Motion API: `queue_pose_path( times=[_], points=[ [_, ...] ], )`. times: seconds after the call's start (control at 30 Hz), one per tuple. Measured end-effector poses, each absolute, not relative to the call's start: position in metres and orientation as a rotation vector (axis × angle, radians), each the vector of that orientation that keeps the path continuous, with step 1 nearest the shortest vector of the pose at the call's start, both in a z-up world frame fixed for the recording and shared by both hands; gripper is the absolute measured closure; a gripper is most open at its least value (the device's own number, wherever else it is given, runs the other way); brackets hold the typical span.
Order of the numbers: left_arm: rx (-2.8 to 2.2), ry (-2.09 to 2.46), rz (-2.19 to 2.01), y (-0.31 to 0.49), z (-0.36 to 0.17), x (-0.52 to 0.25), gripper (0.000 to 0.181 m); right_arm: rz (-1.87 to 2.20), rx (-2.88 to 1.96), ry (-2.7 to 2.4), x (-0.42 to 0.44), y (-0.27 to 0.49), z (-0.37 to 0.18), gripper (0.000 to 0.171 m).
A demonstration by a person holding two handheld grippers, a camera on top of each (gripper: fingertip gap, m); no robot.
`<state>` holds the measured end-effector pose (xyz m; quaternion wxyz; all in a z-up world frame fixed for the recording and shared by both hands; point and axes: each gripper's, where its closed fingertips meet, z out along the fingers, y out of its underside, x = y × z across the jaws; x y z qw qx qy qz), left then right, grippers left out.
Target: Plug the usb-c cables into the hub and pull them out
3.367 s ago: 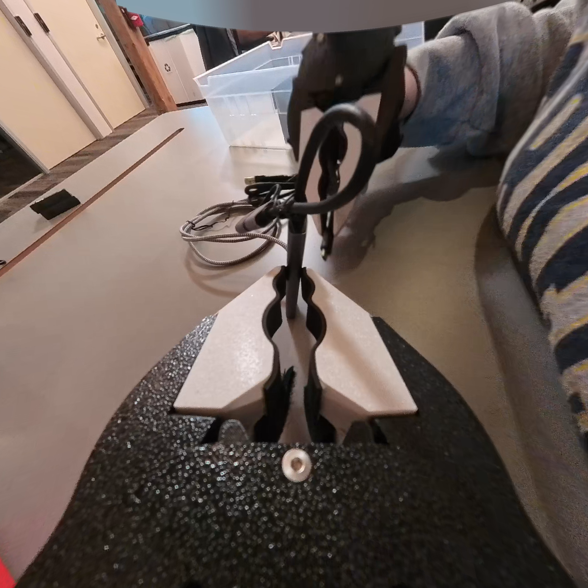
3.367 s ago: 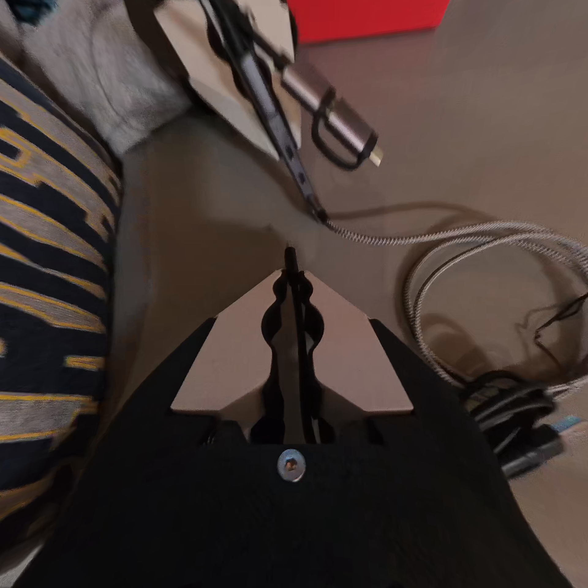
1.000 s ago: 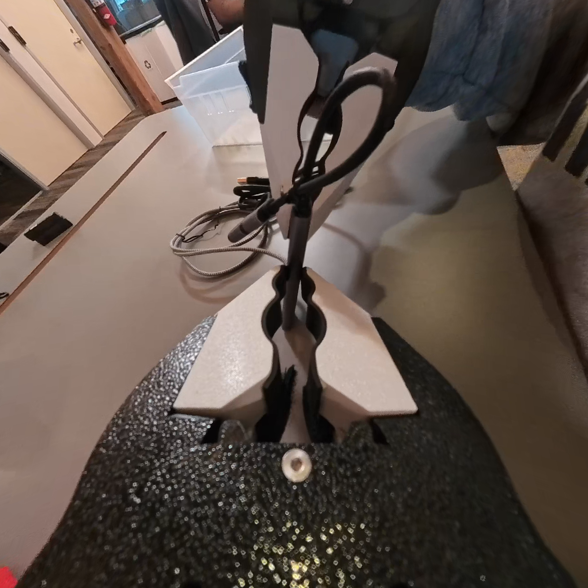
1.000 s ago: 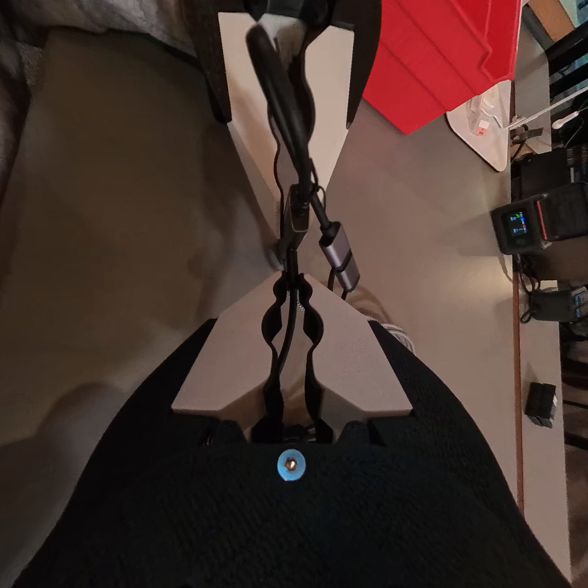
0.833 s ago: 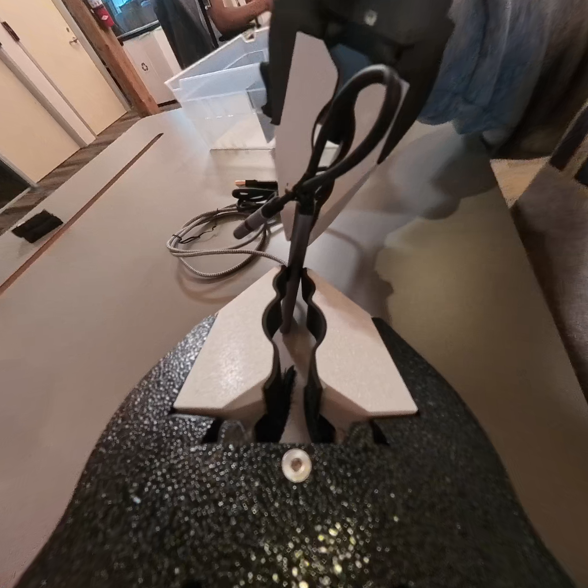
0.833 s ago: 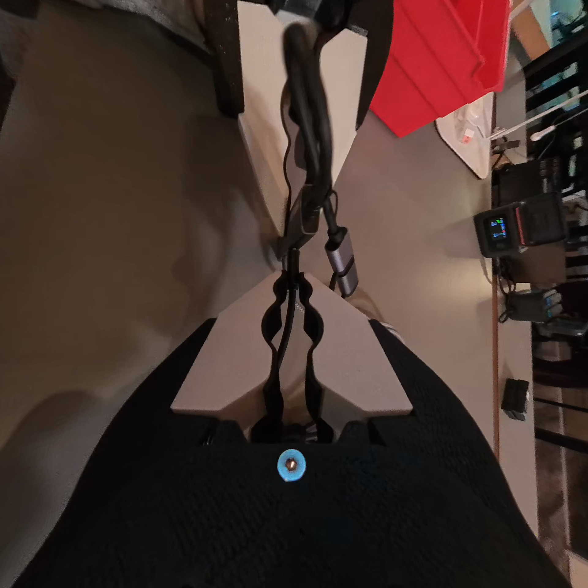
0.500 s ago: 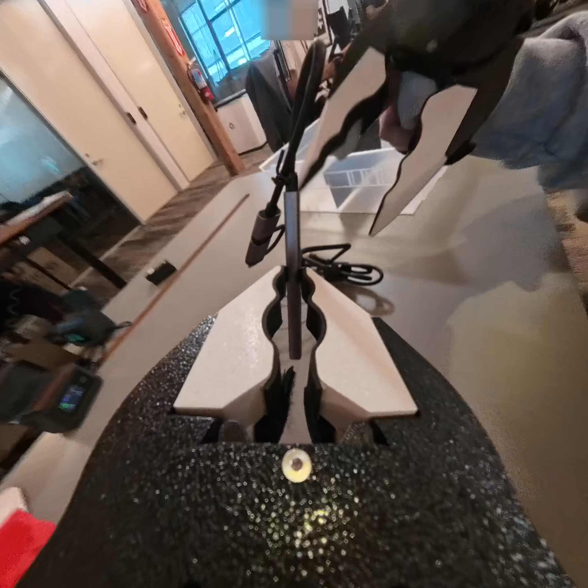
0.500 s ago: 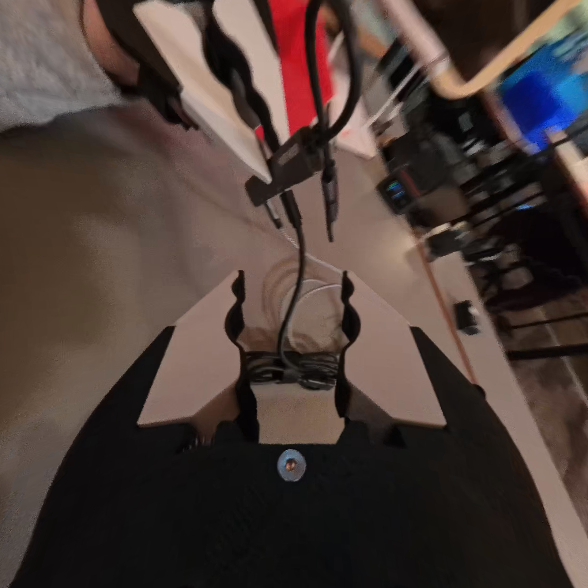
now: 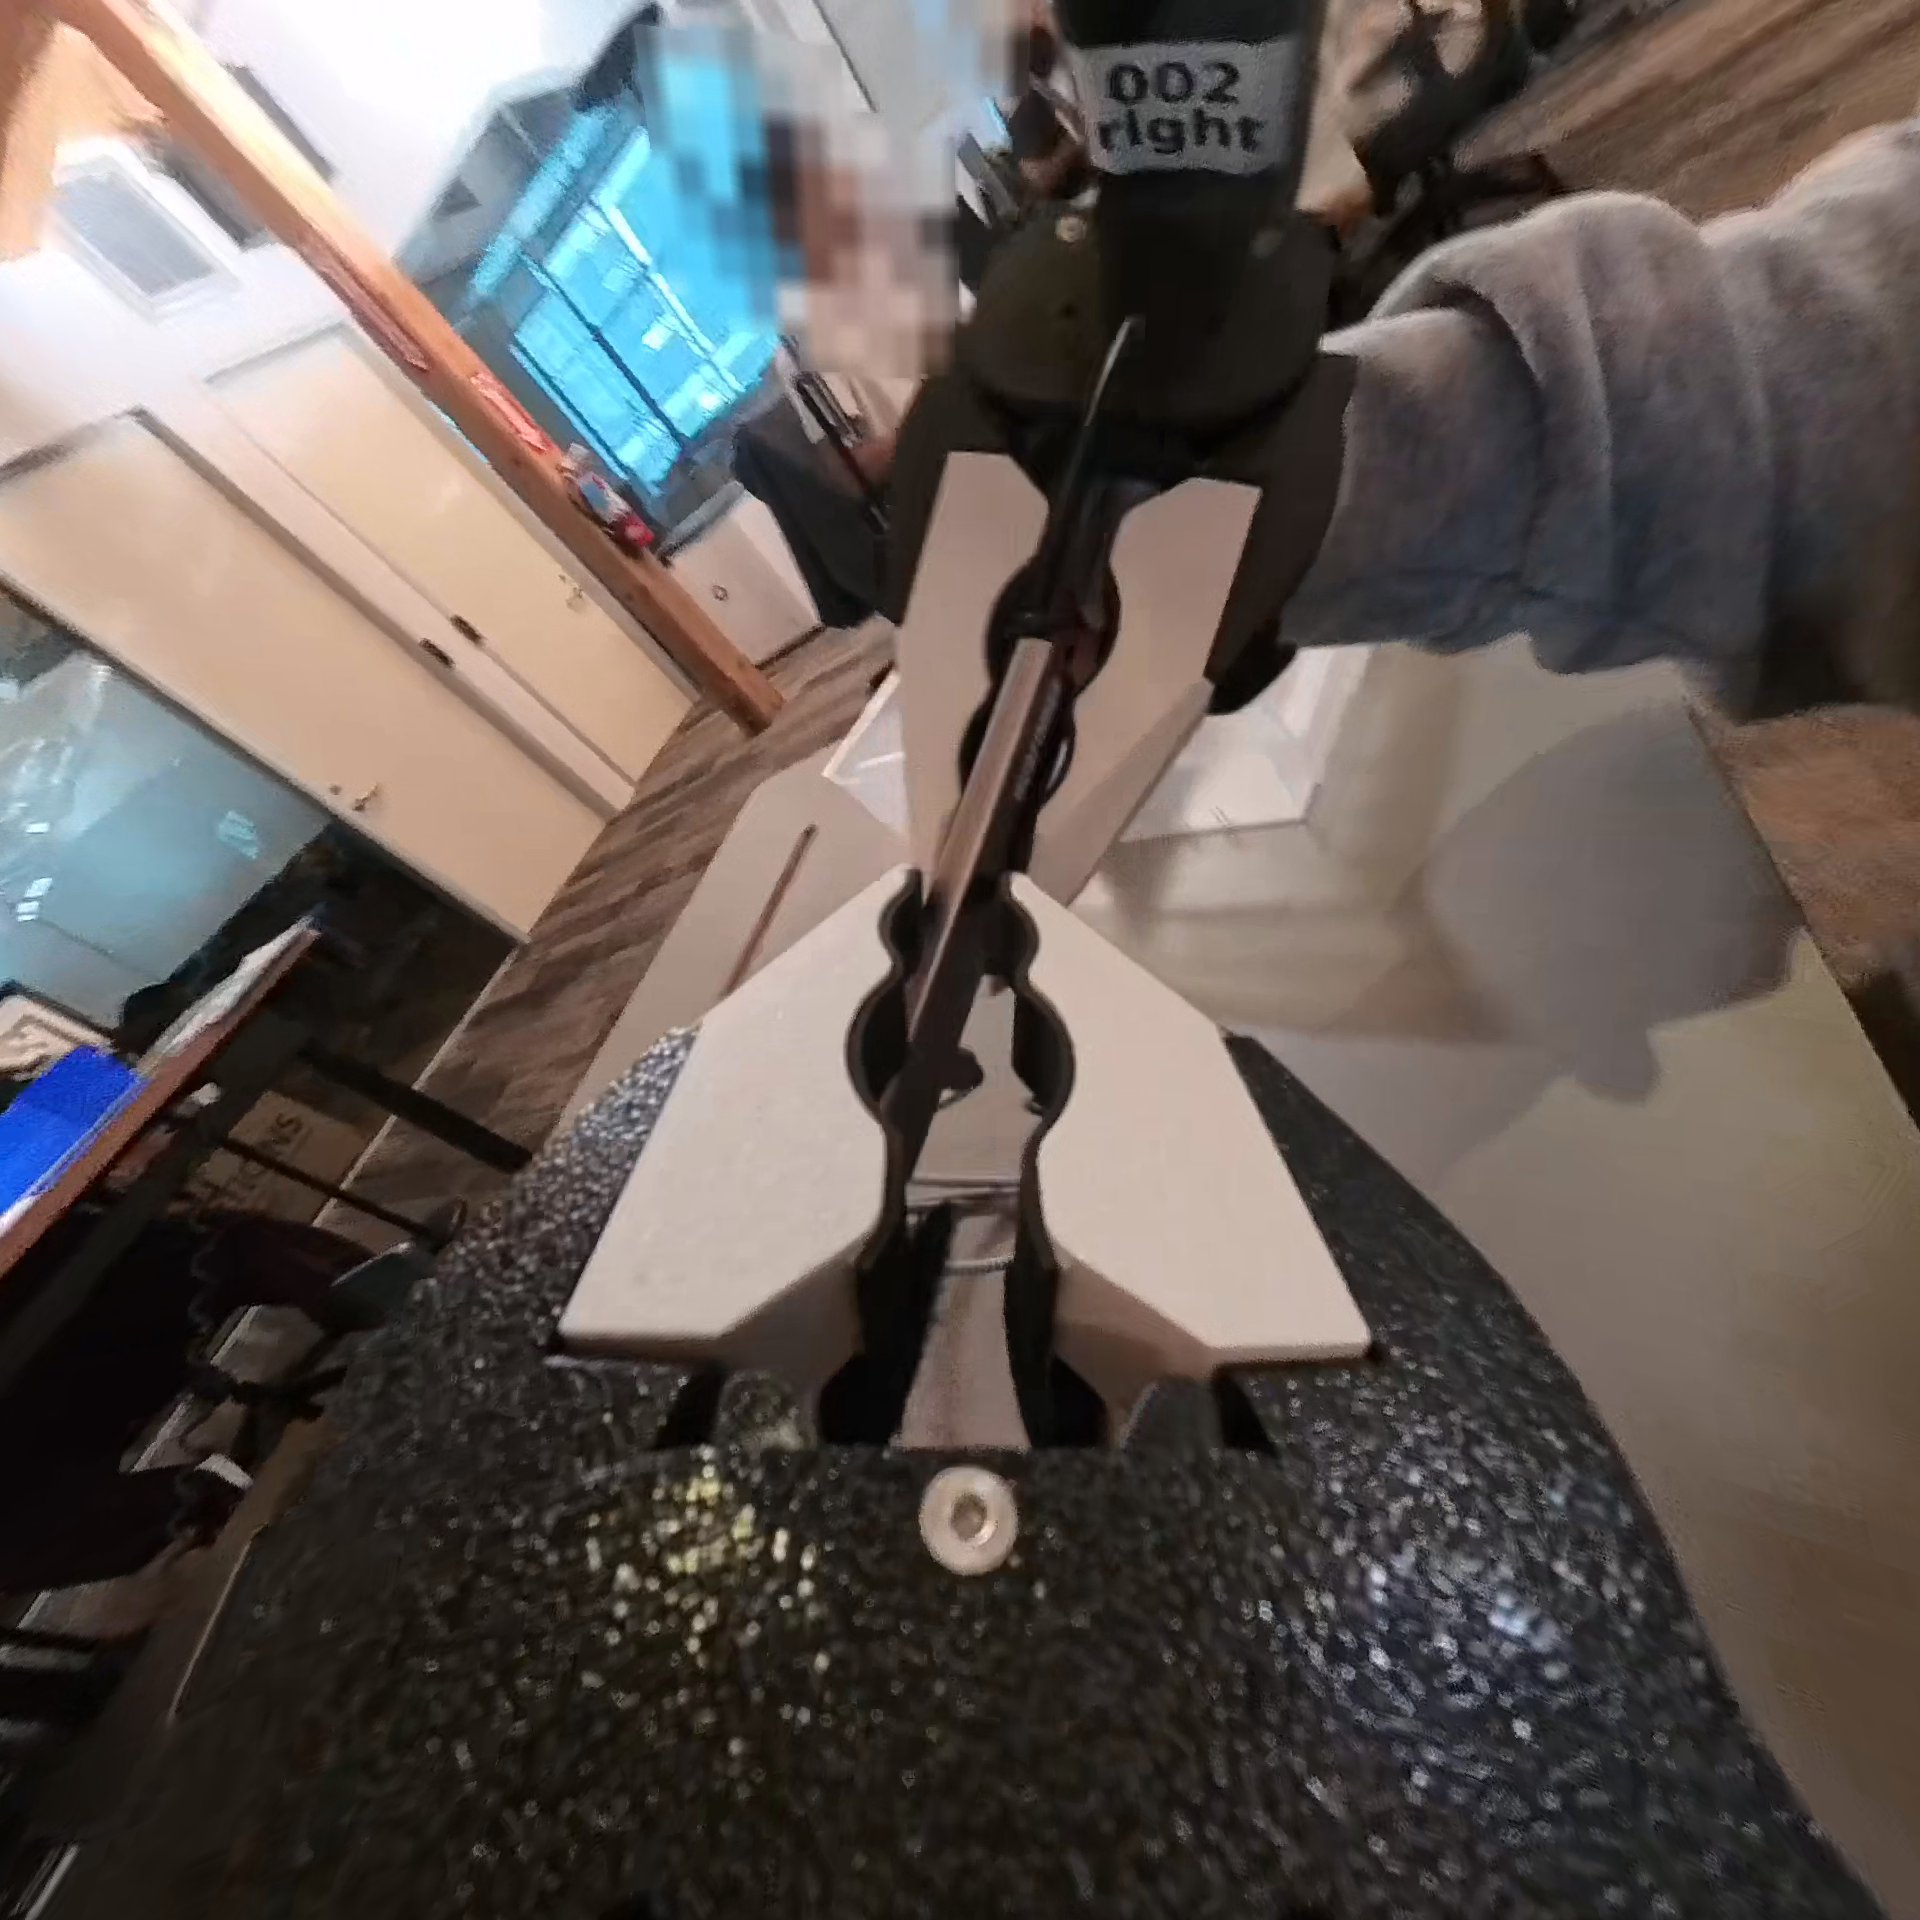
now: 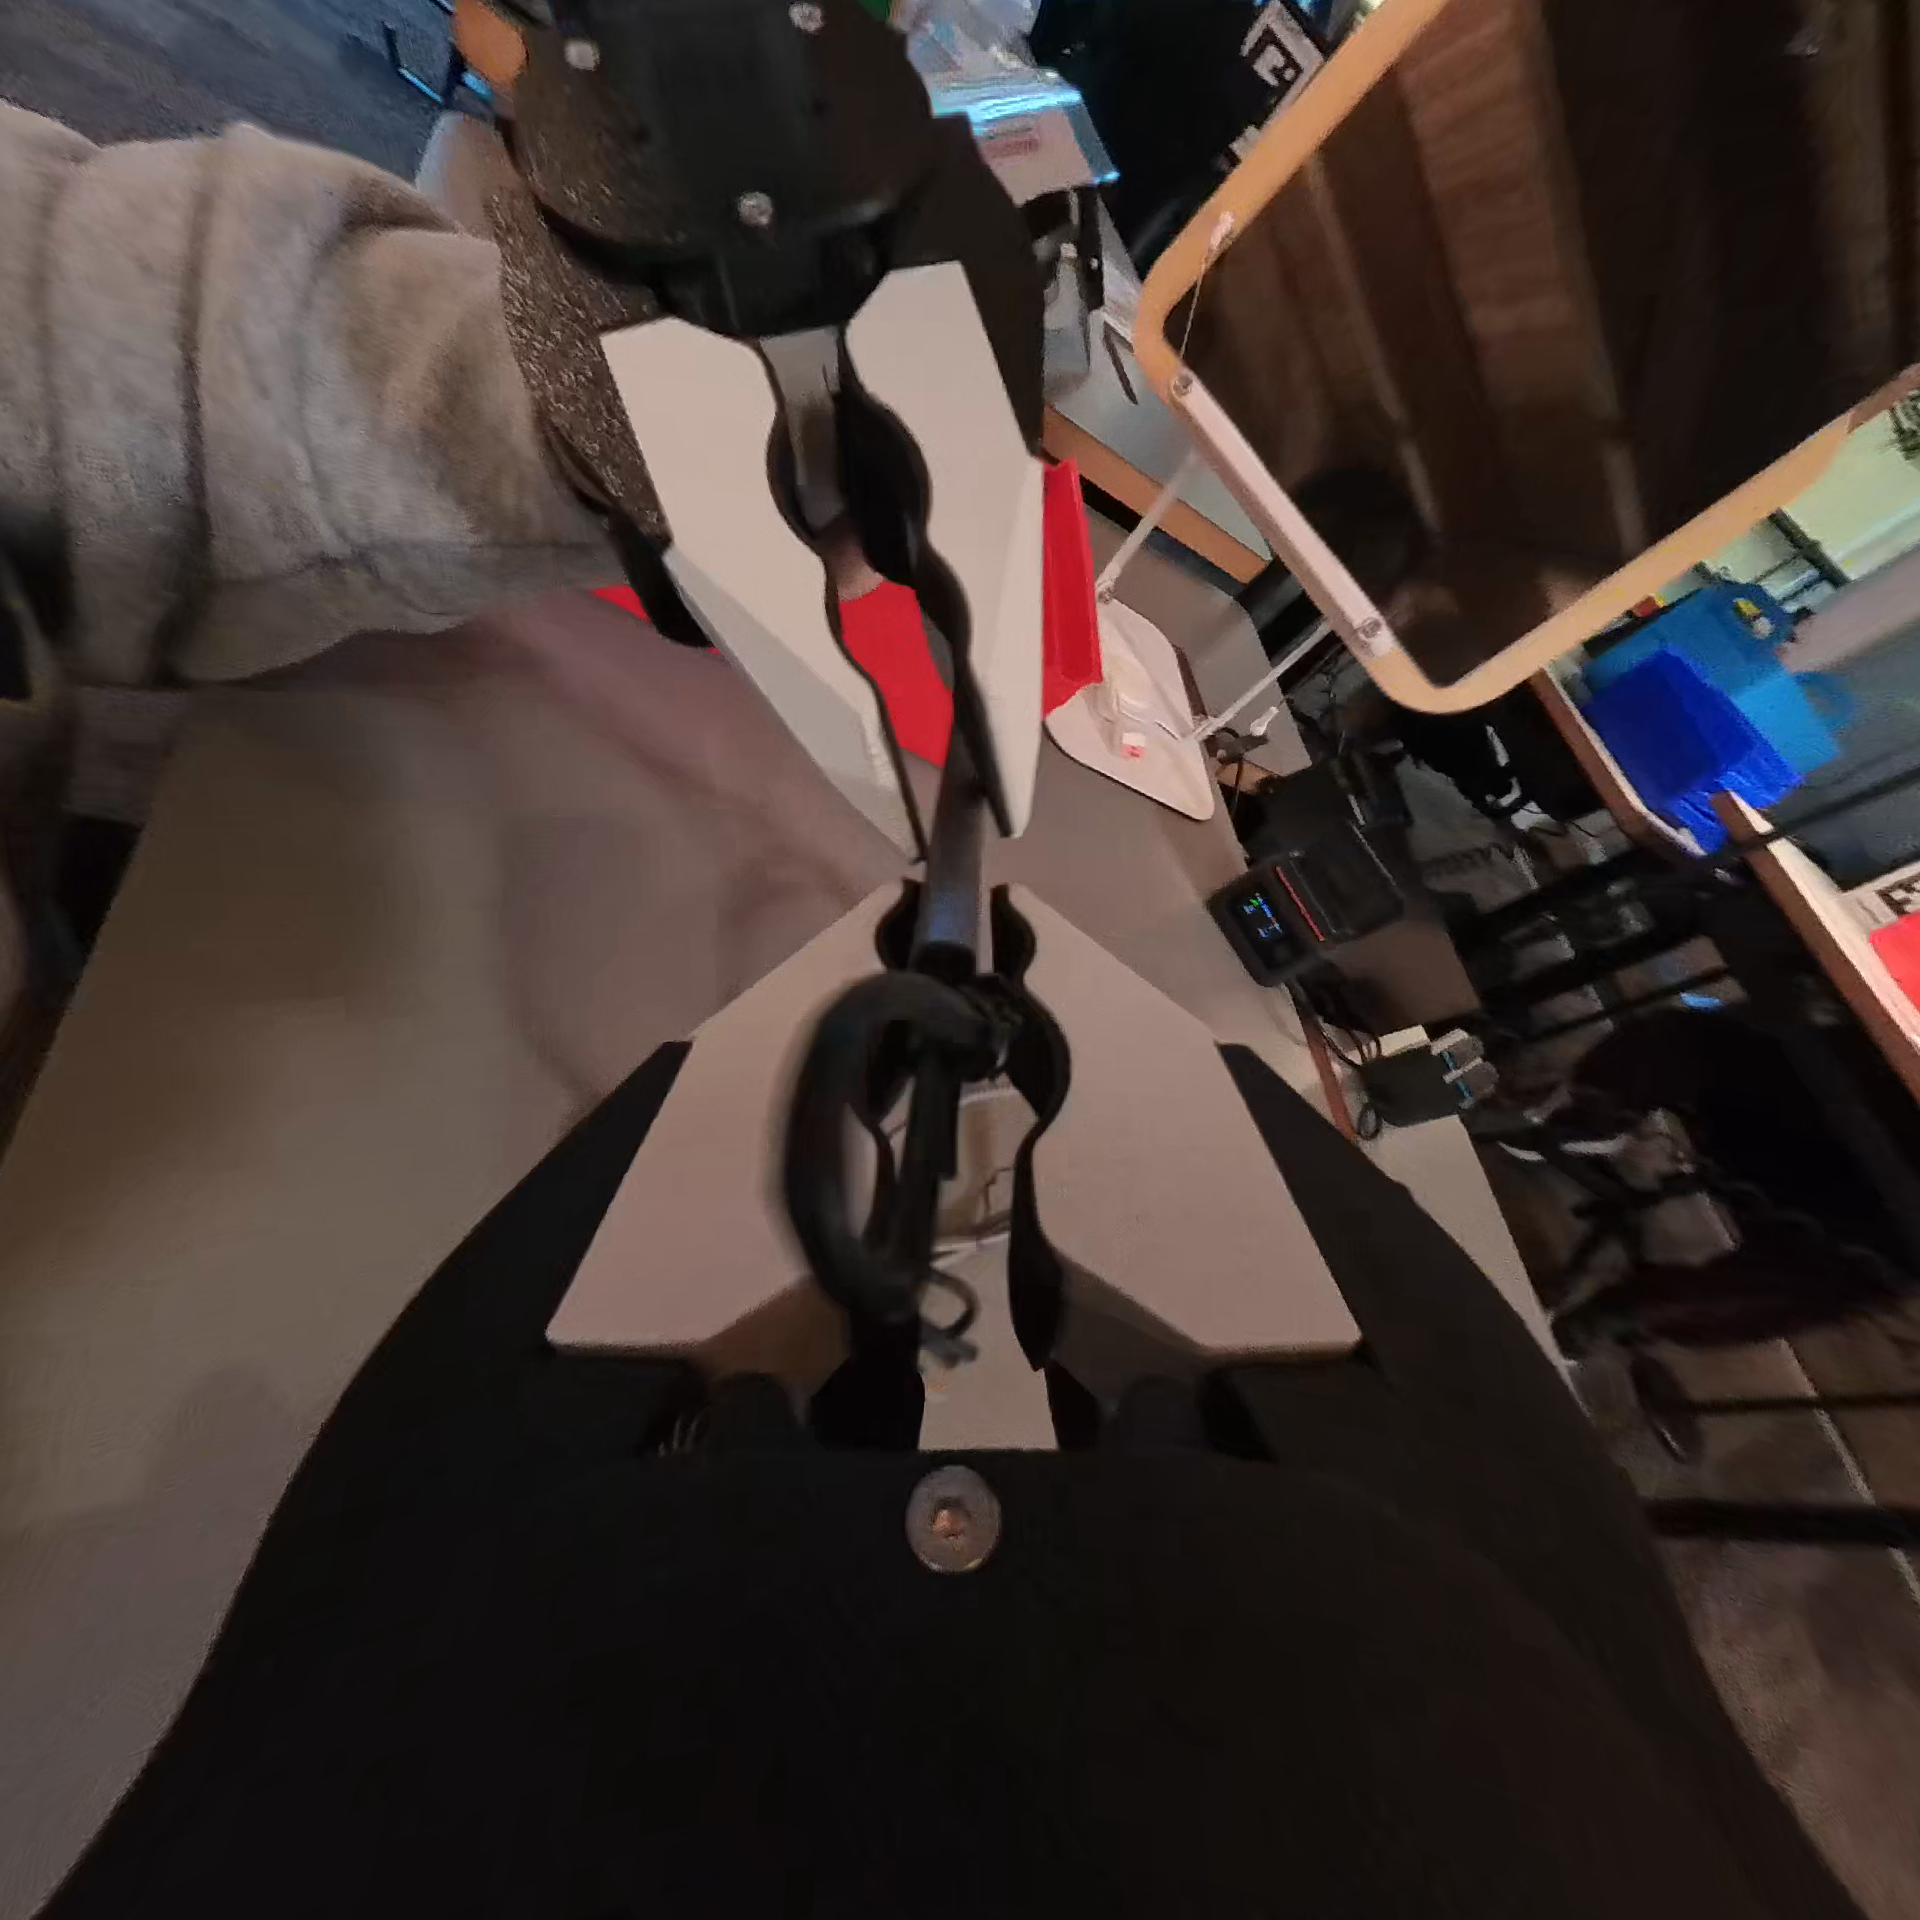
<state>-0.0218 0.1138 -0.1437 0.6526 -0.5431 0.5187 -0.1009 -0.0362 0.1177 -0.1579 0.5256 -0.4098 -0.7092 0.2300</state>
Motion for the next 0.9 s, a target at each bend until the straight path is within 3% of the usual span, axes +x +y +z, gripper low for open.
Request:
queue_pose_path(
  times=[0.03,0.07,0.2,0.6,0.73,0.9],
  points=[
    [-1.210,1.113,-0.215,0.116,-0.136,-0.026,0.174,0.523,-0.977,-1.698,-0.034,0.121,-0.153,0.161],
    [-1.185,1.053,-0.195,0.117,-0.129,-0.032,0.181,0.487,-0.978,-1.690,-0.030,0.126,-0.146,0.161],
    [-1.171,0.770,-0.157,0.130,-0.121,-0.068,0.177,0.401,-0.968,-1.613,-0.002,0.149,-0.096,0.161],
    [-1.371,0.575,-0.080,0.168,-0.201,-0.093,0.176,-0.166,-0.912,-1.331,0.113,0.239,0.133,0.161],
    [-1.393,0.562,-0.088,0.170,-0.206,-0.095,0.177,-0.238,-1.011,-1.293,0.151,0.267,0.151,0.161],
    [-1.412,0.584,-0.080,0.171,-0.212,-0.092,0.177,-0.222,-1.147,-1.241,0.196,0.302,0.114,0.161]
  ],
)
